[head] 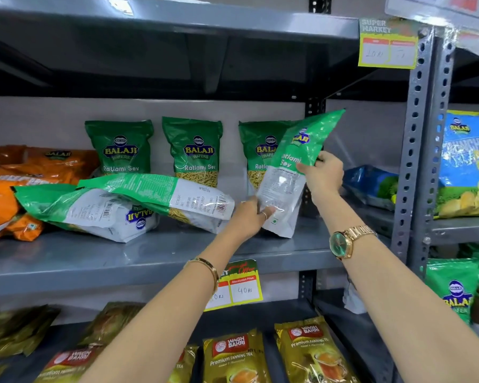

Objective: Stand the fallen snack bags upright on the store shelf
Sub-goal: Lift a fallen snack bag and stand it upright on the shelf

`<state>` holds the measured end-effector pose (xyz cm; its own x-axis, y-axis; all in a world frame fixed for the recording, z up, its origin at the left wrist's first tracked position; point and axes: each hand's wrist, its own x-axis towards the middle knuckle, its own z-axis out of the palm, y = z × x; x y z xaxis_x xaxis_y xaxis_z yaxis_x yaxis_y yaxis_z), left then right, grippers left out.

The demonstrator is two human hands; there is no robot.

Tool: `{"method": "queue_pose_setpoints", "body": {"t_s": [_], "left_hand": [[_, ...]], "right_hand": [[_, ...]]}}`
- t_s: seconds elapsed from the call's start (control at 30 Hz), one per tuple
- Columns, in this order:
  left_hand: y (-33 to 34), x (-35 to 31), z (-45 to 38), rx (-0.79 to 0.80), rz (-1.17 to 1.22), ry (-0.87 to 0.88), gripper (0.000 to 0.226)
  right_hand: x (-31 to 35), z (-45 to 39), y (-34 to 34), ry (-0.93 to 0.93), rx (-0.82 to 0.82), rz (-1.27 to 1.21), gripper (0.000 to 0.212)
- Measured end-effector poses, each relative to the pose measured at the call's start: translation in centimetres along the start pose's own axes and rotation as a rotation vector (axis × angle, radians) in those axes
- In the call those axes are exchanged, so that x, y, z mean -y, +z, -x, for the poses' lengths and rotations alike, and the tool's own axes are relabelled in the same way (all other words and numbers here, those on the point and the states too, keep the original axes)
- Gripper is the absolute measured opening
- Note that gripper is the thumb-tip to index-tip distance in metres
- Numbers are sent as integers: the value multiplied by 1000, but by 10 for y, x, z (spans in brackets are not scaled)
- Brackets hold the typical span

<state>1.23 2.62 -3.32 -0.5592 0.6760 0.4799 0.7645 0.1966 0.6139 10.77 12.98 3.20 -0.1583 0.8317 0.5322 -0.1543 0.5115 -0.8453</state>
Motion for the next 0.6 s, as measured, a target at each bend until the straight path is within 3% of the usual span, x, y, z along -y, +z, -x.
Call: {"method": "queue_pose_setpoints", "body": {"t_s": [0.2,0.4,0.47,0.6], "left_hand": [[18,8,-3,82,86,-148,48],[15,9,1,45,174,-160,40],[12,5,4,-29,262,-193,32],[7,-14,18,-299,506,-265,39]], "right_hand": [[-1,14,12,-219,134,47,28],[-13,9,8,-227,142,-155,28],[-26,-1,5,-137,105,-231,24],[-61,-31,7,191,193,-277,31]]}}
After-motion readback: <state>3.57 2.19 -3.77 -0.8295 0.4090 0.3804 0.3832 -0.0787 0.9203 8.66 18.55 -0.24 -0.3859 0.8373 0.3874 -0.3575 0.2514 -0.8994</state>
